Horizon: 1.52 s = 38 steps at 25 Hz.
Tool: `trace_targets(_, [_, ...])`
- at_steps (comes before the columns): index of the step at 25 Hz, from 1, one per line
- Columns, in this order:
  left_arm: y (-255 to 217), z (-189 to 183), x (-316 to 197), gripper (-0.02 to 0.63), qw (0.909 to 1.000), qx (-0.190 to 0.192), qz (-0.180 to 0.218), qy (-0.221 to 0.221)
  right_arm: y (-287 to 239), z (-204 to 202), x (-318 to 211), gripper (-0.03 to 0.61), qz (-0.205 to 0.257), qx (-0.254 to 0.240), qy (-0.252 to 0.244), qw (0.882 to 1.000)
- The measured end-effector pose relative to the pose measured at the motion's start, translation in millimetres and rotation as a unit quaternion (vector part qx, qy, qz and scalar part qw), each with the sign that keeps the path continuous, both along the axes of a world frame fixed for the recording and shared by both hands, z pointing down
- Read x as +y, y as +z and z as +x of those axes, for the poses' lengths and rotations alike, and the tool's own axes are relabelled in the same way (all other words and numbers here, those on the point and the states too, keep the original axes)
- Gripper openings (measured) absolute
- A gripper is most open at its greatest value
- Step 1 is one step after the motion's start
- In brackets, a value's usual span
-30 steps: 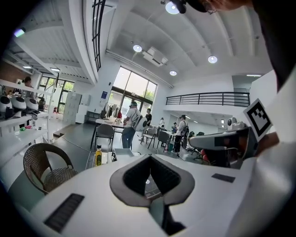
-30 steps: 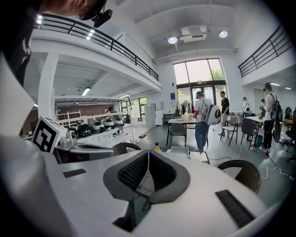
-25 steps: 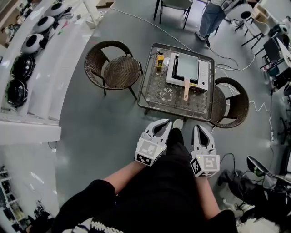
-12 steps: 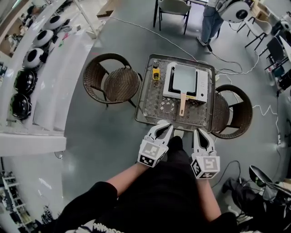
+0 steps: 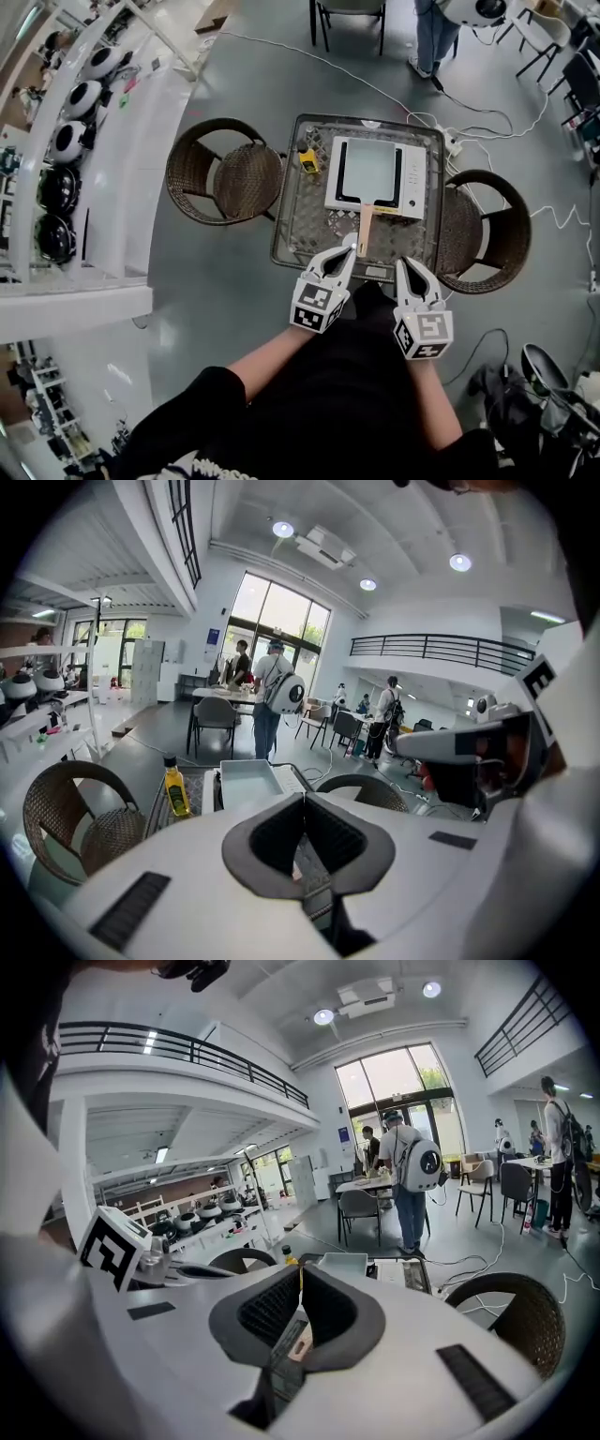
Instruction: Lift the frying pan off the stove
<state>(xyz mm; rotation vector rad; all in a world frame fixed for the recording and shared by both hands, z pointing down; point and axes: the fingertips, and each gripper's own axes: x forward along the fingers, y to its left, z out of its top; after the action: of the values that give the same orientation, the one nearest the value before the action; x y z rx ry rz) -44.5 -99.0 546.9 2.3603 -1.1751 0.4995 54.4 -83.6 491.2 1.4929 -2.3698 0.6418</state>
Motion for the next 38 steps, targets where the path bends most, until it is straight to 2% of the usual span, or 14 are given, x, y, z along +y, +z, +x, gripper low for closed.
trace_targets(3, [19.7, 12.1, -20.1, 0.015, 0.9991, 0.002, -0.041, -0.011, -0.5, 12.7, -28.5, 0.032, 0.0, 0.0, -0.01, 1.0])
trace_targets(7, [40.2, 22.9, -41.2, 0.015, 0.9979, -0.025, -0.058, -0.015, 6.6, 27.1, -56.8, 0.032, -0.006, 0.0, -0.022, 1.0])
trace_targets(11, [64.7, 26.3, -59.9, 0.017, 0.9952, -0.047, -0.079, -0.032, 21.6, 31.3, -75.4, 0.032, -0.025, -0.005, -0.055, 0.998])
trace_targets(14, [84.3, 29.8, -70.9, 0.016, 0.9918, -0.061, -0.106, -0.039, 29.2, 34.5, -90.2, 0.032, -0.036, -0.006, -0.074, 0.997])
trace_targets(19, [117.6, 35.4, -82.7, 0.017, 0.9852, -0.089, -0.141, -0.038, 32.2, 41.5, -120.6, 0.032, -0.027, 0.017, -0.093, 0.995])
trace_targets(20, [123.8, 36.6, -84.1, 0.029, 0.9836, -0.095, -0.149, -0.036, 33.6, 42.9, -125.6, 0.032, -0.029, 0.017, -0.096, 0.995])
trace_targets(23, [137.4, 41.2, -88.3, 0.122, 0.9779, -0.108, -0.177, -0.028, 36.0, 49.0, -136.8, 0.032, -0.029, 0.039, -0.105, 0.993])
trace_targets(27, [151.2, 41.7, -96.0, 0.174, 0.9712, -0.12, -0.203, -0.033, 42.8, 56.9, -145.3, 0.032, -0.039, 0.042, -0.106, 0.993])
trace_targets(31, [173.3, 46.4, -102.2, 0.211, 0.9614, -0.117, -0.246, -0.036, 52.5, 69.6, -160.7, 0.032, -0.048, 0.03, -0.094, 0.994])
trace_targets(34, [185.6, 51.3, -110.8, 0.241, 0.9569, -0.134, -0.256, -0.029, 59.3, 78.0, -169.9, 0.032, -0.049, 0.024, -0.09, 0.994])
trace_targets(38, [198.1, 52.2, -116.2, 0.241, 0.9511, -0.143, -0.271, -0.04, 66.2, 89.3, -173.2, 0.032, -0.059, 0.025, -0.085, 0.994])
